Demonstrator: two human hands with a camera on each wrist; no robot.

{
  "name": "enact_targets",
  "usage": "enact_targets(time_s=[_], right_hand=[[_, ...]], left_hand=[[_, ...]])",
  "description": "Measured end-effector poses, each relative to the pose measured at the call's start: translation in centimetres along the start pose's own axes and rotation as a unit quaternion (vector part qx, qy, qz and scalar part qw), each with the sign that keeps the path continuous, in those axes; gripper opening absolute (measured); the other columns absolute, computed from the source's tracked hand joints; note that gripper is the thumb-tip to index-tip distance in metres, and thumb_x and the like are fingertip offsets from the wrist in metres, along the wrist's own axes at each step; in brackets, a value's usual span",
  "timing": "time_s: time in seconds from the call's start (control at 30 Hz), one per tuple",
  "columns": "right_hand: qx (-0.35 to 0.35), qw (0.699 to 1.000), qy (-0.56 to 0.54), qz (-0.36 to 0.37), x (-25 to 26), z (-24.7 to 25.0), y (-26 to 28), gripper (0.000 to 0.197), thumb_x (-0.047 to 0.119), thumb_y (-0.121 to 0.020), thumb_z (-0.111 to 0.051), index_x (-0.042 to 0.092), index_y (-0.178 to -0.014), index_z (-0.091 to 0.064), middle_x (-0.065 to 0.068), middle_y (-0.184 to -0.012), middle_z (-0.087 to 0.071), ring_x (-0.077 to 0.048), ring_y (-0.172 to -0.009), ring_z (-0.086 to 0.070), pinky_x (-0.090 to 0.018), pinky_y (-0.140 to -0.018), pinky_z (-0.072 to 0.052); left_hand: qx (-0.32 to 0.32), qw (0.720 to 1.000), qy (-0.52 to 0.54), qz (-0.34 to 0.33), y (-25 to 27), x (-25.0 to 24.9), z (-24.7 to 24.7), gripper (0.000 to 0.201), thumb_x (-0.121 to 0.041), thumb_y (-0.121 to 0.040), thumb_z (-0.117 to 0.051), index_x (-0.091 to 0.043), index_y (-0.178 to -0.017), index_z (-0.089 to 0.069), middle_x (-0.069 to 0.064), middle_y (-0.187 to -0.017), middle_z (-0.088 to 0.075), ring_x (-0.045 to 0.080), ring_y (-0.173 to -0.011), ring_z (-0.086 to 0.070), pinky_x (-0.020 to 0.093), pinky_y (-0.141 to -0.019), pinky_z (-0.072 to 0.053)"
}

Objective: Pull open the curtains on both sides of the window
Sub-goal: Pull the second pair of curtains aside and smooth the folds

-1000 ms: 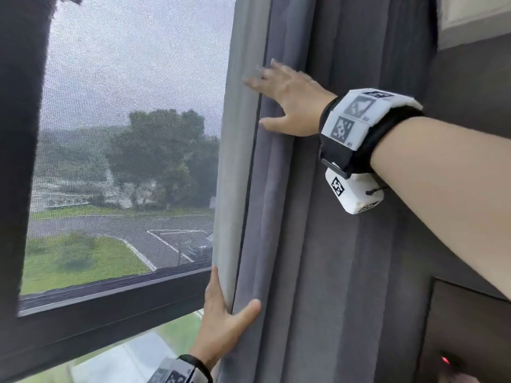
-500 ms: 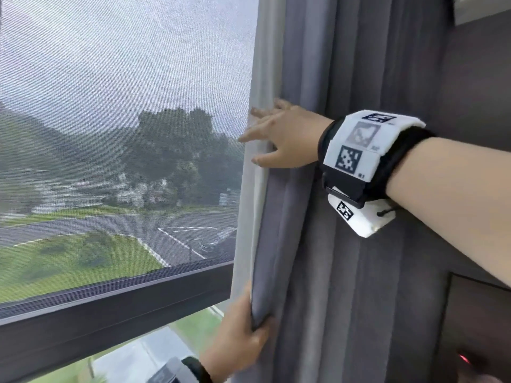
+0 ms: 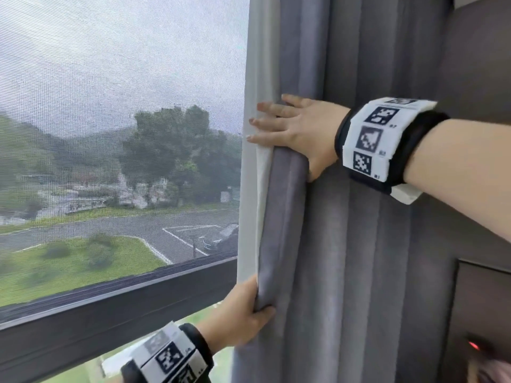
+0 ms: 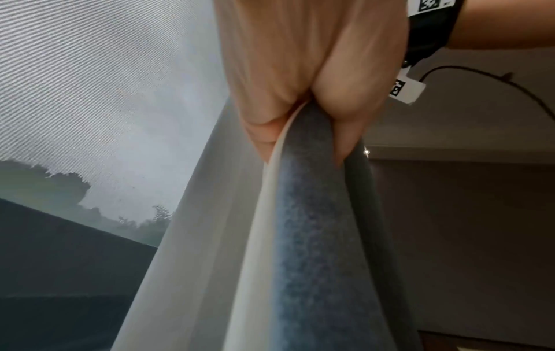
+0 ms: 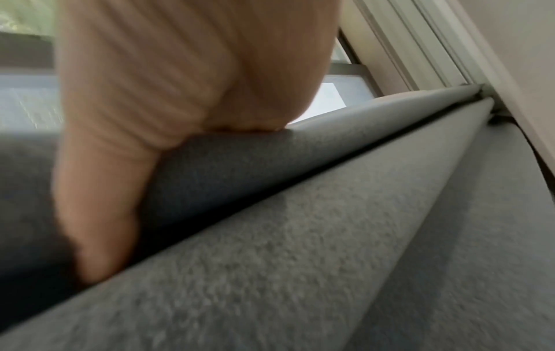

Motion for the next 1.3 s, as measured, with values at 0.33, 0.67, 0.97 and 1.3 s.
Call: enact_targets(time_s=[0.33,0.67,0.97,1.3], right_hand=[[-0.014,0.998,-0.008,-0.067,-1.1,-0.9,-0.4,0.035,0.046,-0.075,-0.063,0.026,-0.103,-0.065,0.003,-0.114,-0.065,-0.021,-0.119,-0.051,-0.038,-0.111,-0.021],[-0.029,0.996,-0.04,-0.077,-2.0,-1.8,2.2,0.051,0.039,-0.071,-0.066,0.024,-0.119,-0.056,0.0,-0.116,-0.062,-0.018,-0.128,-0.043,-0.034,-0.115,-0.004],[0.02,0.998,0.012,-0.063,-1.1,-2.5,2.0,0.116,0.019,-0.067,-0.072,0.031,-0.148,0.01,-0.004,-0.16,0.009,-0.023,-0.147,0.006,-0.044,-0.116,-0.005],[0.182,0.975,0.094,-0.083,-0.9,-2.4,2.6,0.041,0.026,-0.078,-0.057,0.021,-0.119,-0.058,-0.002,-0.123,-0.058,-0.021,-0.135,-0.034,-0.058,-0.115,-0.001]], left_hand=[[0.043,0.998,0.054,-0.003,-1.3,0.2,2.9,0.051,-0.053,-0.07,-0.069,-0.037,-0.114,-0.049,-0.009,-0.119,-0.06,0.001,-0.113,-0.055,0.031,-0.095,-0.049],[0.014,0.989,0.113,0.093,-8.4,2.4,8.1,0.132,-0.091,-0.04,-0.046,-0.029,-0.148,-0.002,-0.003,-0.157,-0.015,0.014,-0.141,-0.022,0.038,-0.114,-0.023],[0.102,0.98,0.153,-0.076,-9.3,-5.3,-1.9,0.093,-0.043,-0.063,-0.075,-0.012,-0.14,-0.033,0.004,-0.139,-0.049,0.013,-0.13,-0.045,0.039,-0.11,-0.038],[-0.001,0.989,0.112,-0.101,-10.1,-5.1,-3.5,0.07,-0.021,-0.08,-0.066,-0.023,-0.138,-0.029,-0.01,-0.132,-0.038,0.005,-0.127,-0.035,0.024,-0.108,-0.03]])
Point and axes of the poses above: each hand's wrist, its own y-axis away from the middle knuckle, its own z-axis out of the back of the hand, x = y × z, the point moved 5 cm from there along -y, towards the middle knuckle
